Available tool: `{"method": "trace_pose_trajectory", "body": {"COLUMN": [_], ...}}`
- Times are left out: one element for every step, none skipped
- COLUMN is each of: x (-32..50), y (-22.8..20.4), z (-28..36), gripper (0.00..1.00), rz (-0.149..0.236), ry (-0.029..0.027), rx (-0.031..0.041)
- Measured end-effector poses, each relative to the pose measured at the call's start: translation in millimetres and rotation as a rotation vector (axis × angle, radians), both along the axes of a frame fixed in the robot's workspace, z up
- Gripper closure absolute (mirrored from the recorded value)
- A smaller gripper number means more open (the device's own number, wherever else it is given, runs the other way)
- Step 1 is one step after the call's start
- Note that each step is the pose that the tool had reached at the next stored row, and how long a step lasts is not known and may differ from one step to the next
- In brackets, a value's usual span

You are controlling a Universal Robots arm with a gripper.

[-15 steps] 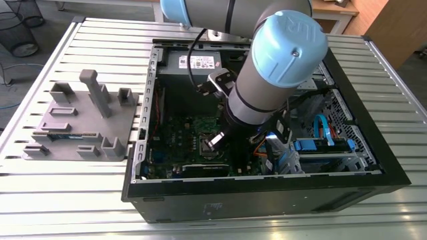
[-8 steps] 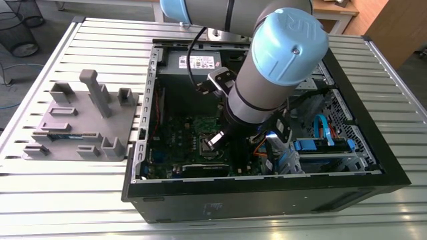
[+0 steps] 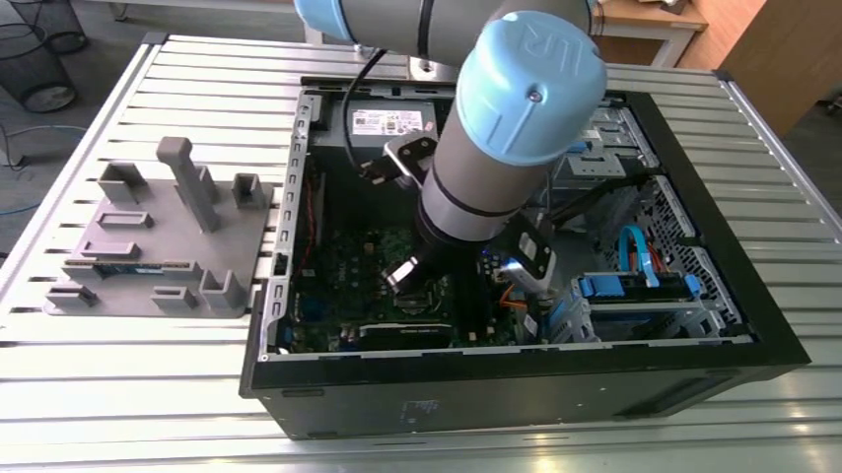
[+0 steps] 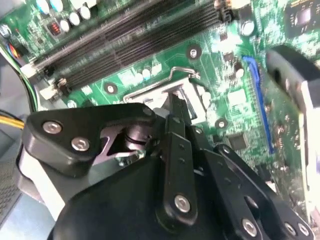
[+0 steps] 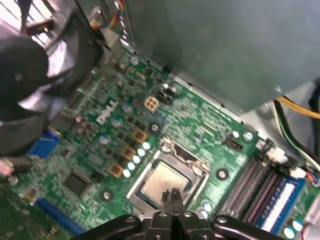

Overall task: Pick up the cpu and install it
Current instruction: 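Install the first cpu locking lever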

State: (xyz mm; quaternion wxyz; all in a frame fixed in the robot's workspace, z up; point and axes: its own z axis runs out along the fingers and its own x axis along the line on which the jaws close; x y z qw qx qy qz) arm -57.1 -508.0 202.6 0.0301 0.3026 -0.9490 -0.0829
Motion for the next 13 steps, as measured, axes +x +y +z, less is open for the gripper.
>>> {"method": "trace_pose_trajectory", "body": {"x": [-2.4, -3.9, -4.5, -4.8, -4.9, -5.0, -5.0, -5.1, -5.1, -5.1, -5.2, -5.3, -5.4], "y": [1.0, 2.1, 3.4, 4.7, 5.7, 6.2, 6.4, 6.5, 6.5, 6.5, 6.5, 6.5, 6.5], "z": [0.0, 0.0, 0.1, 1.1, 3.1, 6.4, 9.5, 12.8, 16.3, 19.9, 23.4, 24.9, 25.0], "gripper": [0.89, 0.89, 0.89, 0.89, 0.89, 0.89, 0.89, 0.89, 0.89, 0.89, 0.89, 0.89, 0.89], "rz": [0.0, 0.0, 0.0, 0.0, 0.0, 0.0, 0.0, 0.0, 0.0, 0.0, 0.0, 0.0, 0.0], "ry": [-0.0008, -0.0016, -0.0026, -0.0037, -0.005, -0.0061, -0.0076, -0.009, -0.0103, -0.0115, -0.0126, -0.0143, -0.0153], "rx": [0.0006, 0.0009, 0.001, 0.0008, 0.0008, 0.0006, 0.0009, 0.0009, 0.0009, 0.001, 0.0008, 0.0008, 0.001]}}
